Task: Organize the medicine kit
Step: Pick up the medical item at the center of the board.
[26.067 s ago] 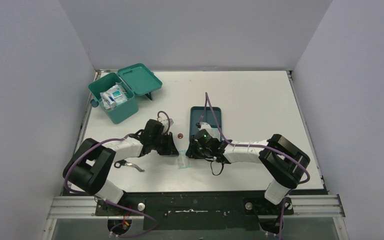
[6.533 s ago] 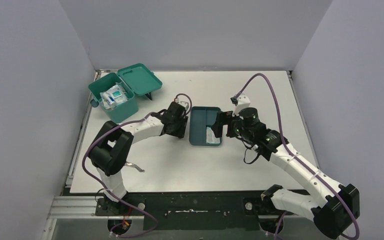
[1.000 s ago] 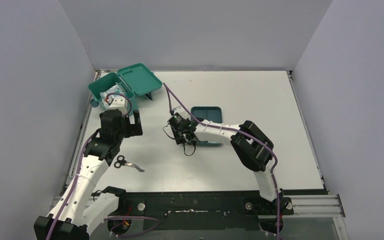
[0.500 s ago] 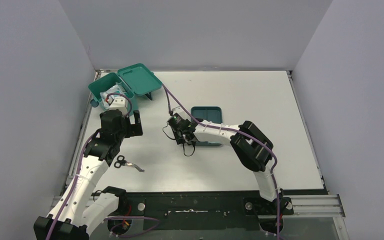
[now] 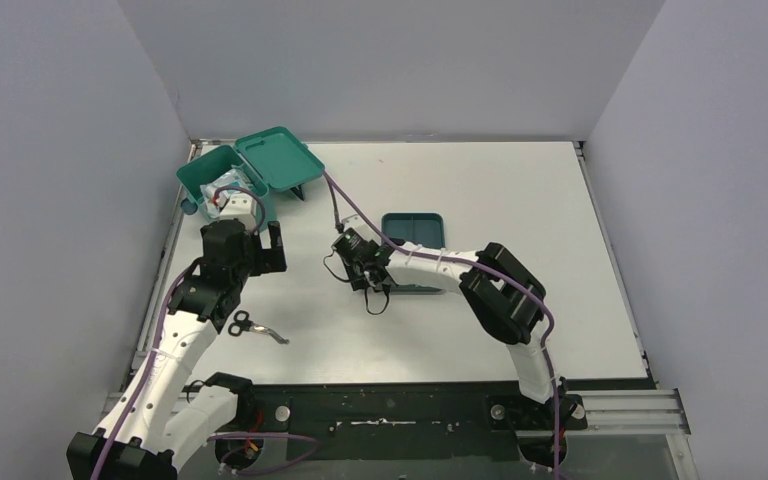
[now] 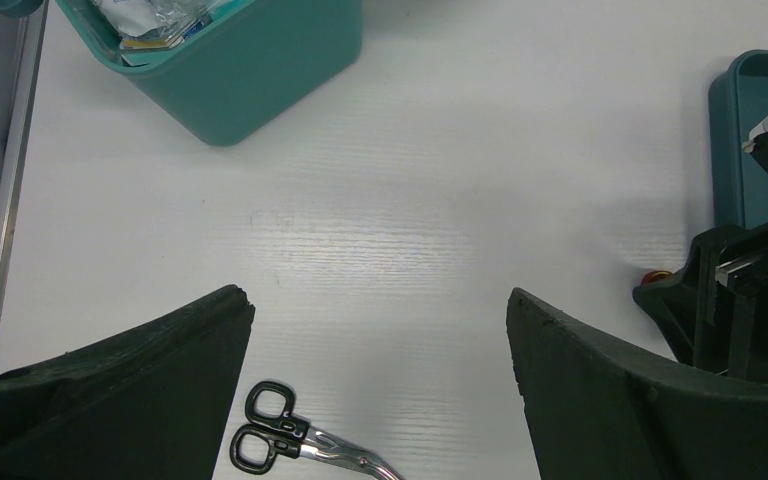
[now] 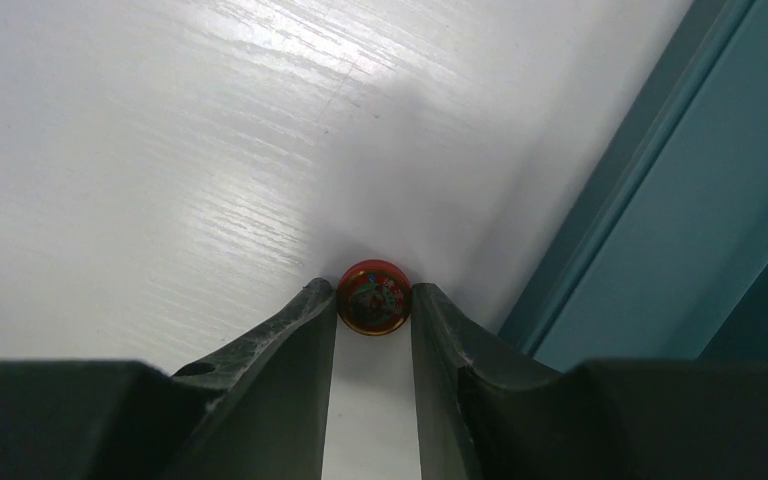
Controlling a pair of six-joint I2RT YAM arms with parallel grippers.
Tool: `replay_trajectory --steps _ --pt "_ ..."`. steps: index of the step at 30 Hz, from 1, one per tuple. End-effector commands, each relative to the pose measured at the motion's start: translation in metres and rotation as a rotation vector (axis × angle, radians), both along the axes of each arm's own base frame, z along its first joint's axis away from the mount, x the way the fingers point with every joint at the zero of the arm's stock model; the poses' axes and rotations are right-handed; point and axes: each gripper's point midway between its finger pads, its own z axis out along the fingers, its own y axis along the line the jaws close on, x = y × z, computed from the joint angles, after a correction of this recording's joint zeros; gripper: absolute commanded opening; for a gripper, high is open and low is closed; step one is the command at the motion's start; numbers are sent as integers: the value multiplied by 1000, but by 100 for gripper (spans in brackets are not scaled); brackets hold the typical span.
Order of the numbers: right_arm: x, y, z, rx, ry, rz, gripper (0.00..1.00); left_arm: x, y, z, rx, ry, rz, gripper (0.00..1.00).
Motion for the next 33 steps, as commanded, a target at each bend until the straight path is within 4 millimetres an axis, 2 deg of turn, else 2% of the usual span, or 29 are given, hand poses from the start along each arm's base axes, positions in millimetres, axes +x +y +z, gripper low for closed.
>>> replay_trajectory --steps 1,11,17,22,25,27,33 --pt "-10 12 24 53 -12 10 26 3 0 16 1 -52 -2 97" --pt "-12 14 41 89 -21 15 26 3 1 16 4 -58 0 97" --pt "-11 16 62 125 -41 18 26 3 0 15 5 -57 -1 97" --pt "-2 8 89 160 -73 -2 26 3 -2 15 0 -56 -12 97" --pt "11 -8 106 163 -112 -41 26 3 -5 14 -6 -52 -30 97" --pt "22 -25 115 143 -142 -77 26 3 -9 14 -13 -52 -52 97" --pt "58 -89 116 83 -157 -196 26 2 -14 11 -20 -43 -74 97"
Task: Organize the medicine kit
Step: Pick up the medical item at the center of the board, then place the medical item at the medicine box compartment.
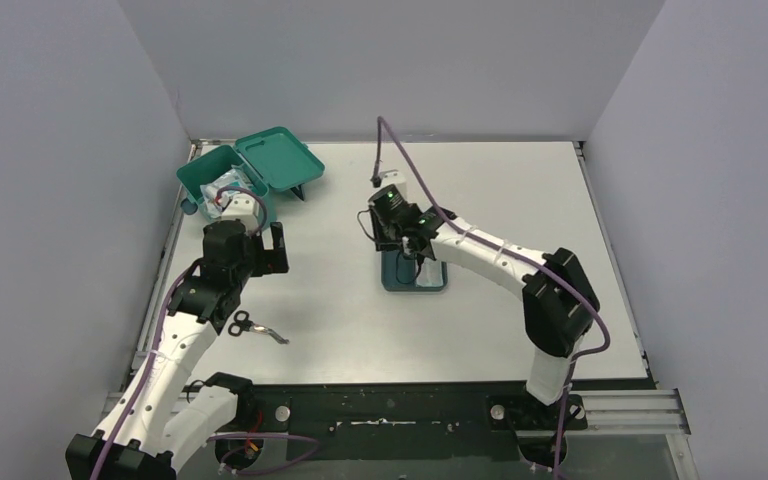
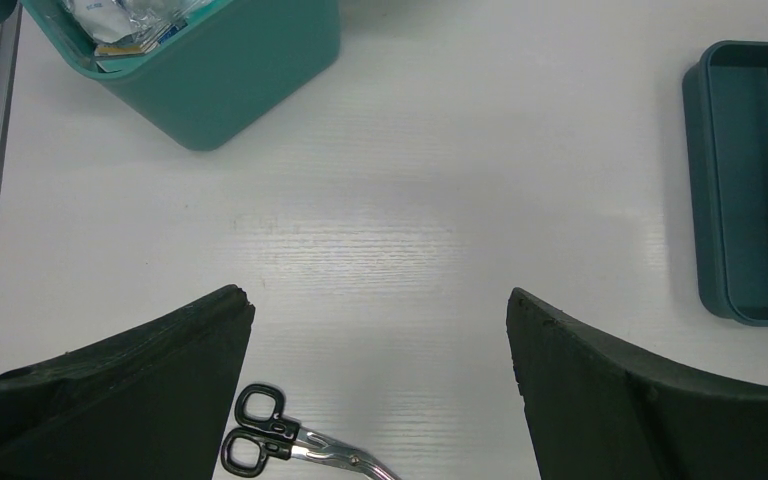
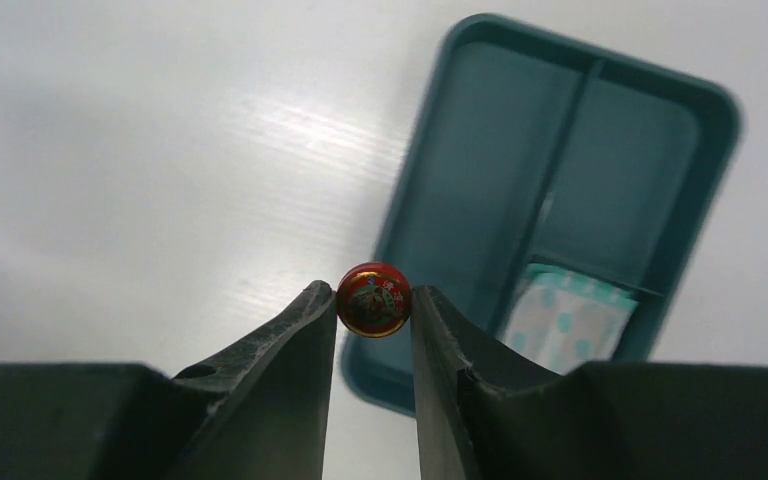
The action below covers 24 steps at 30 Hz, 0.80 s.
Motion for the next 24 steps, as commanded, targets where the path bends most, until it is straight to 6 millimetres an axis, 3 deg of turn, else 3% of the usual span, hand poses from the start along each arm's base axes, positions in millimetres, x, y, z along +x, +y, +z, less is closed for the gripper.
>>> replay_trajectory --steps 1,5,9,14,24 --pt "30 -58 14 -67 -56 -119 26 3 -7 9 -7 -38 -39 97" --pt "47 -89 5 -81 -51 -178 26 3 -3 6 0 -32 -8 97" --pt "65 -106 -10 -72 -28 -215 26 3 1 2 8 -19 19 97" --pt "84 -112 -27 -75 2 -226 26 4 1 0 9 -15 22 97" --pt "97 -113 -59 -97 57 -216 27 3 3 -2 13 -18 35 97"
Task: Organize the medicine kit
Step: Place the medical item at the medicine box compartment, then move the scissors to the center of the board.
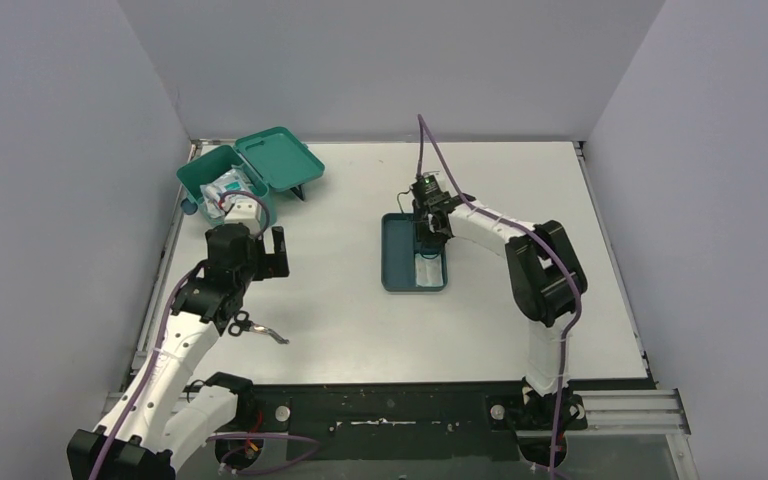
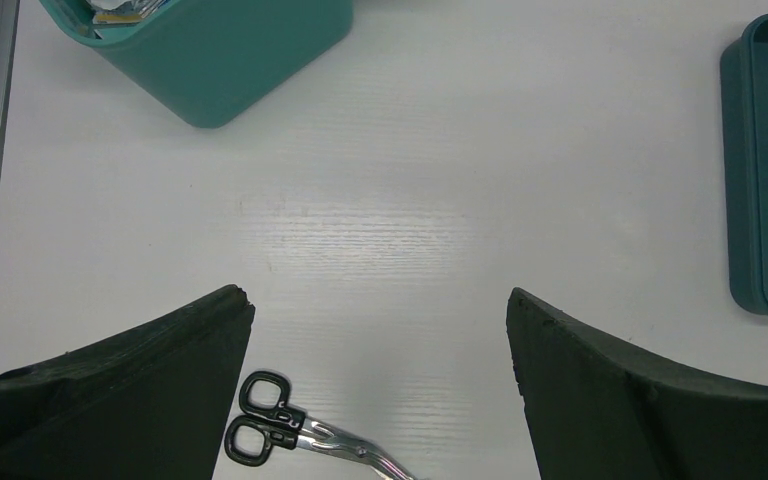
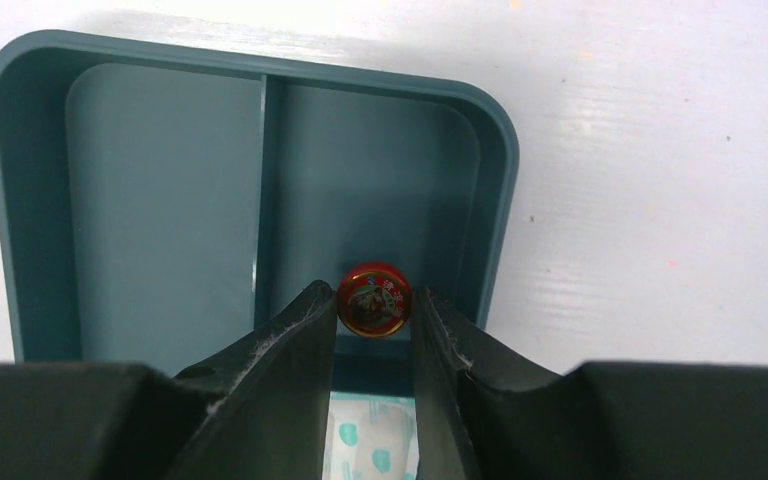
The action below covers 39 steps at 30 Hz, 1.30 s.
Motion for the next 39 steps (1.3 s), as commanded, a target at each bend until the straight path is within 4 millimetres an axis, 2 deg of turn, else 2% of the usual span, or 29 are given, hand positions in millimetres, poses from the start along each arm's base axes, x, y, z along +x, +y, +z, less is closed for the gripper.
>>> replay_trajectory --steps 1,5,8,15,19,21,24,28,33,36,39 --pt "25 9 20 30 -73 12 27 6 1 10 -7 -46 23 97" --pt "25 8 24 33 -72 12 35 7 3 7 -3 -40 35 97" --pt "24 9 34 45 -78 19 40 7 1 6 -10 -44 28 97" --pt "9 9 70 98 -105 24 52 8 -7 -11 -61 14 32 97" --pt "-7 11 100 156 -143 38 58 7 -5 -18 -122 64 103 97" --pt "-18 13 115 184 -173 45 66 7 -2 -23 -165 96 163 97" --pt "-36 17 134 232 -219 65 80 4 4 -32 -211 141 263 94" --pt "-61 24 142 284 -237 92 98 -8 20 -53 -257 179 457 89" --pt "-89 42 162 305 -263 150 100 -39 57 -83 -204 246 755 85" --pt "-98 49 171 339 -280 180 100 -55 71 -93 -167 271 876 83" --pt "-102 52 170 360 -274 177 100 -66 81 -100 -157 288 984 79"
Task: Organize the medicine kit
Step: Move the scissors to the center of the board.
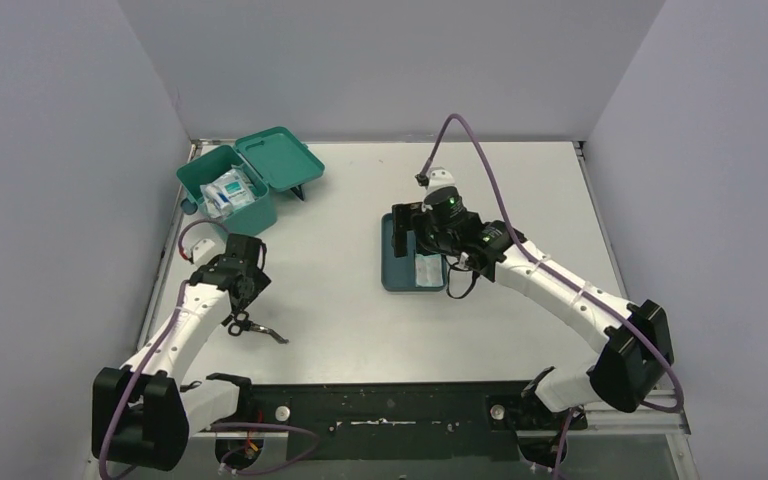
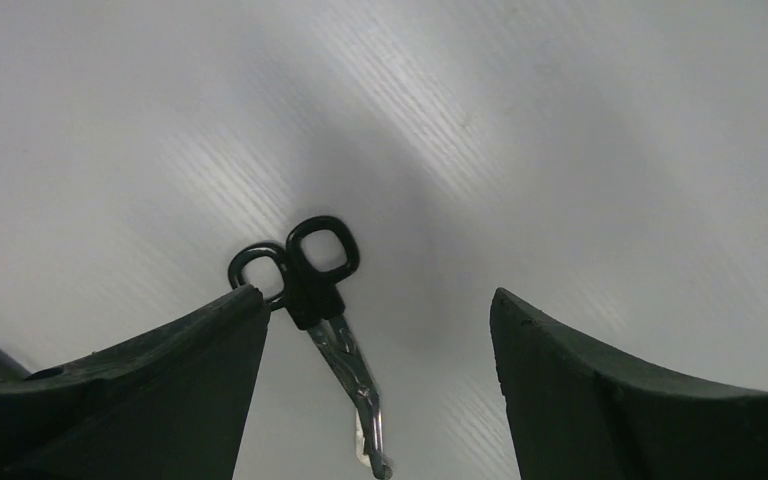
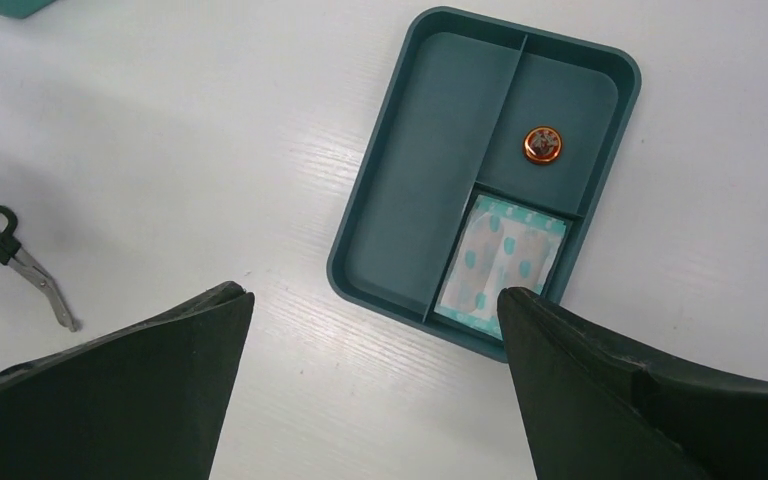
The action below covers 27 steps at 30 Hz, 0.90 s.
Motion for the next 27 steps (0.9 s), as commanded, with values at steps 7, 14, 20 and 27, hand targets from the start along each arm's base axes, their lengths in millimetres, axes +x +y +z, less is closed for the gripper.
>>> replay_trajectory --steps 7,14,20,27 --pt "-18 21 15 141 -20 23 100 -21 20 -26 -2 32 226 63" --pt "-26 33 15 140 -19 43 100 -22 23 -40 -2 45 248 52" --pt "-30 32 8 127 -9 43 100 -23 21 -52 -15 78 242 49" --pt "-34 29 8 127 -15 49 100 -21 11 -61 -74 58 208 36"
